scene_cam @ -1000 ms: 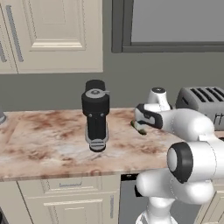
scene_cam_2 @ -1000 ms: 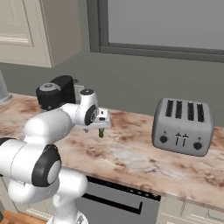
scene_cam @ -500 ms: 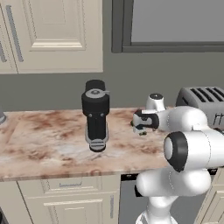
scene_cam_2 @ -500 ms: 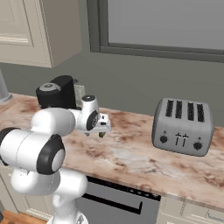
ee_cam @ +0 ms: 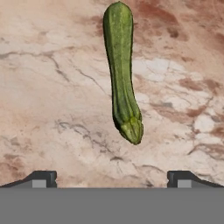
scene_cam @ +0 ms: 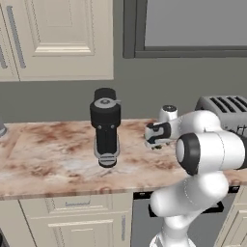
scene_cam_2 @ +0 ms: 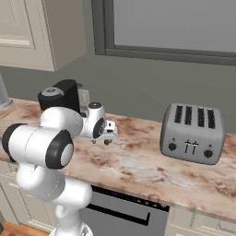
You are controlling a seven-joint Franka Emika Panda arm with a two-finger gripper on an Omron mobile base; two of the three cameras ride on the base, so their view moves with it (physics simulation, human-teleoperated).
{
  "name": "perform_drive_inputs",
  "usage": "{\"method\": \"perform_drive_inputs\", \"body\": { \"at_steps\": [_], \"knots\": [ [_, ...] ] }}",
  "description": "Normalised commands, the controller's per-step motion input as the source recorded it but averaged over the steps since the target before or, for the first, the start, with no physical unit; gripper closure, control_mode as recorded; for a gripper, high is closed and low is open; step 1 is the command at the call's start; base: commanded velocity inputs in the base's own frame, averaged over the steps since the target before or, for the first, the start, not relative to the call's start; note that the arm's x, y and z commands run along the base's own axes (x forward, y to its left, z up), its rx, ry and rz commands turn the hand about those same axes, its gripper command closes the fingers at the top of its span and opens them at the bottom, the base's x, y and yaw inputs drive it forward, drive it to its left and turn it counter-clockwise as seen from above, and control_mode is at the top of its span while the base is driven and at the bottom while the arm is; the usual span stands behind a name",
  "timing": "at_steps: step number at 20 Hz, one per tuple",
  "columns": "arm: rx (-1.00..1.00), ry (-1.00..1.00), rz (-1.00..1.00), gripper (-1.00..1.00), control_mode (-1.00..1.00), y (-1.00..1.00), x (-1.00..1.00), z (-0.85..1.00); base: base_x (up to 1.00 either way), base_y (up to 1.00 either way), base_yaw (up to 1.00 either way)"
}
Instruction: Place the liquor on the top shelf of the fridge to keep it out of children's reach, and place the mango and squash on lower shelves for easy access.
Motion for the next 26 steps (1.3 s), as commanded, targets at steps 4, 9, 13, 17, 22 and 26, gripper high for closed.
{"method": "perform_drive_inputs", "body": {
  "at_steps": [4,9,13,17,22,26],
  "knots": [
    [0.0,0.0,0.0,-1.0,-1.0,0.0,0.25,-0.11,0.0,0.0,0.0],
    [0.0,0.0,0.0,-1.0,-1.0,0.0,0.26,-0.08,0.0,0.0,0.0],
    [0.0,0.0,0.0,-1.0,-1.0,0.0,0.28,-0.09,0.0,0.0,0.0],
    [0.0,0.0,0.0,-1.0,-1.0,0.0,0.27,-0.13,0.0,0.0,0.0],
    [0.0,0.0,0.0,-1.0,-1.0,-0.01,0.27,-0.17,0.0,0.0,0.0],
    [0.0,0.0,0.0,-1.0,-1.0,-0.03,0.23,-0.23,0.0,0.0,0.0]
  ]
}}
